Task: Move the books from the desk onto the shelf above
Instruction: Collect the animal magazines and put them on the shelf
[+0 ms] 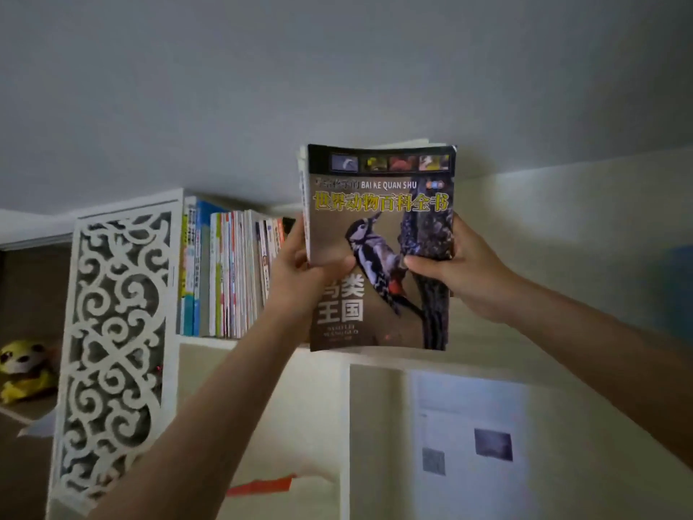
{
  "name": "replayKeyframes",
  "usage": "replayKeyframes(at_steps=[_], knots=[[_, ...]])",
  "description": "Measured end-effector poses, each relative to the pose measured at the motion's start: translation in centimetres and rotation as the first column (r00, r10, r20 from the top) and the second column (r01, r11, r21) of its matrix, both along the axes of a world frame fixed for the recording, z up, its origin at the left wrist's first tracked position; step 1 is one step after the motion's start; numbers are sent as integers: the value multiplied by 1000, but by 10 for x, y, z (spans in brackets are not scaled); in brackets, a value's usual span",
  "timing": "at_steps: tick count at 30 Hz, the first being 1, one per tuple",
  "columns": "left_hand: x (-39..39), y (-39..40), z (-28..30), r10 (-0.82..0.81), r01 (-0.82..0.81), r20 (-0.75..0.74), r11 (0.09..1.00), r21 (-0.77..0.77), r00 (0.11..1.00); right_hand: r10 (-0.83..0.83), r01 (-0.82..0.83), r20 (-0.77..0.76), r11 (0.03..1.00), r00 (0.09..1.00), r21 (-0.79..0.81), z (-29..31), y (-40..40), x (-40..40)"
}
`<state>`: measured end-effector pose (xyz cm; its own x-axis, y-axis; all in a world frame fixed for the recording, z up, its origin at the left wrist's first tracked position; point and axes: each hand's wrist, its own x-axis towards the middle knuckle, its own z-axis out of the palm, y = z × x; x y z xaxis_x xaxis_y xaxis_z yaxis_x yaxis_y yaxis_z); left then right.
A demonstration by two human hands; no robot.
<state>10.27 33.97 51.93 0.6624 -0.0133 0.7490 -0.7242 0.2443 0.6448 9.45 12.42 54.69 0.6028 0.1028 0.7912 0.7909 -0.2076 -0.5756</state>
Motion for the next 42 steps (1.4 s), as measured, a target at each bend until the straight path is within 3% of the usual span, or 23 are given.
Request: replayKeyframes(at_steps=[6,12,17,21,25,27,30,31,33,36,39,42], knots=[[72,-30,0,-20,19,-24,999,-42,1000,-17,22,-134,999,991,33,-2,-26,66],[102,-40,-17,-56,50,-124,997,-51,991,125,-101,-259,989,958,104,-18,-36,103],[108,-38,-44,-103,107,-44,990,92,994,-49,-55,-424,972,904,-229,-30,-61,103],[124,-41,-53,59,-68,49,974,215,997,-92,-29,-456,967,885,-252,-31,-63,117],[124,-47,-51,299,-324,128,893,311,946,-19,-85,-492,978,870,-189,-28,-59,137],[123,-40,-50,210,-215,52,909,357,976,65,-155,-531,980,845,-126,-25,-57,143],[123,-17,-51,-88,121,-138,960,252,987,133,-217,-542,972,830,-95,-20,-58,151],[121,-11,-49,-82,116,-141,961,251,987,131,-216,-543,972,830,-96,-19,-57,155],[120,-5,-49,93,-71,-62,954,291,994,131,-222,-555,970,821,-99,-19,-51,164],[125,1,-52,373,-360,25,872,331,927,205,-277,-567,960,798,-43,-18,-27,182],[123,11,-53,528,-534,126,763,365,840,281,-335,-572,942,770,11,-14,0,201],[121,13,-53,628,-645,192,652,399,754,279,-375,-601,926,749,-37,-9,10,220]])
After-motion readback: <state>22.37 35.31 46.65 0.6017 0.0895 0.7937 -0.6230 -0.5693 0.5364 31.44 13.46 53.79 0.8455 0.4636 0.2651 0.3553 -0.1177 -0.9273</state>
